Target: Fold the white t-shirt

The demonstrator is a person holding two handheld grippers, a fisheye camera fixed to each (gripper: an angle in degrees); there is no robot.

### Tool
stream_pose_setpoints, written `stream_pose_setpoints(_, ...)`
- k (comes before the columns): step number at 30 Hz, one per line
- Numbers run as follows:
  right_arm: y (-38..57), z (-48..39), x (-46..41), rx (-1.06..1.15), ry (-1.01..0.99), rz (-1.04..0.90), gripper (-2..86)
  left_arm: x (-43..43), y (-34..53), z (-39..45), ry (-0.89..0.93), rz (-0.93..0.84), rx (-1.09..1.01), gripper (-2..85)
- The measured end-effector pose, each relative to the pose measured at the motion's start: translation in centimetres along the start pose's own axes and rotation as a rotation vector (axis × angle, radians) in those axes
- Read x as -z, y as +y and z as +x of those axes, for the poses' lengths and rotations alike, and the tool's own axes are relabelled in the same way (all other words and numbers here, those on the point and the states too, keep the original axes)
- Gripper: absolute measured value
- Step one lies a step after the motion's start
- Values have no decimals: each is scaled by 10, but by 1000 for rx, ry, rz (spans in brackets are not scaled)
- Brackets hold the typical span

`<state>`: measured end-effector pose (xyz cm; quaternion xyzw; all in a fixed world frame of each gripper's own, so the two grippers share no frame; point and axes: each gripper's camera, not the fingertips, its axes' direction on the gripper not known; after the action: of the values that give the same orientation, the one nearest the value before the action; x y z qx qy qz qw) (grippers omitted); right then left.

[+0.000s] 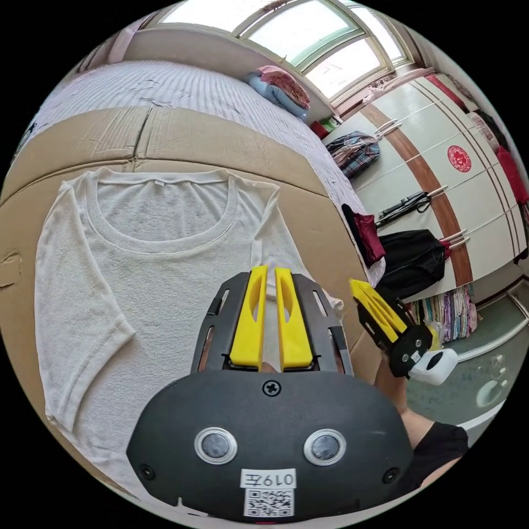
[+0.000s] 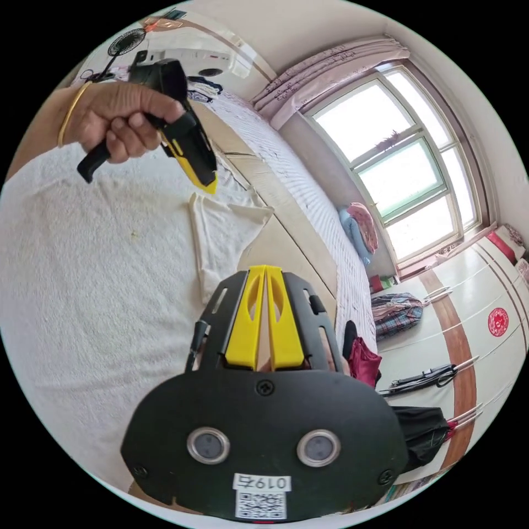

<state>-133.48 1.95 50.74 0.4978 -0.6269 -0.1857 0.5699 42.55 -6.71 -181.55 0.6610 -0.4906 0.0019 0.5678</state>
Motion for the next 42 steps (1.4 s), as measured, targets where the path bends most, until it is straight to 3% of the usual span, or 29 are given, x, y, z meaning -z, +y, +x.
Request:
stream_pose_setpoints(3, -2, 47, -2, -58, -16, 57, -10, -16, -6, 3, -100, -60, 9, 8)
stream_pose_setpoints(10, -28, 228, -47, -293, -477, 185, -10, -15, -16, 11, -58, -8, 1, 9)
stream_pose_setpoints(14, -52, 306, -98, -330, -556, 51, -10, -4, -29, 17, -66, 66, -25, 14)
stream_pose_setpoints(19, -64, 365, -133, -274, -813, 22, -10, -5, -66, 26, -79, 92, -101, 25)
stream_pose_setpoints(22, -61, 401, -144, -306, -935, 70, -10, -15, -107, 26, 30, 54, -129, 48)
stream_pose_setpoints(29, -63, 473, -163, -360, -1015, -2, -10, -78, -204, 23, 146, -188, -34, 77)
stream_pose_setpoints(42, -81, 551, -157, -321, -1059, -47, -8, -132, -264, 47, -70, -317, -47, 45)
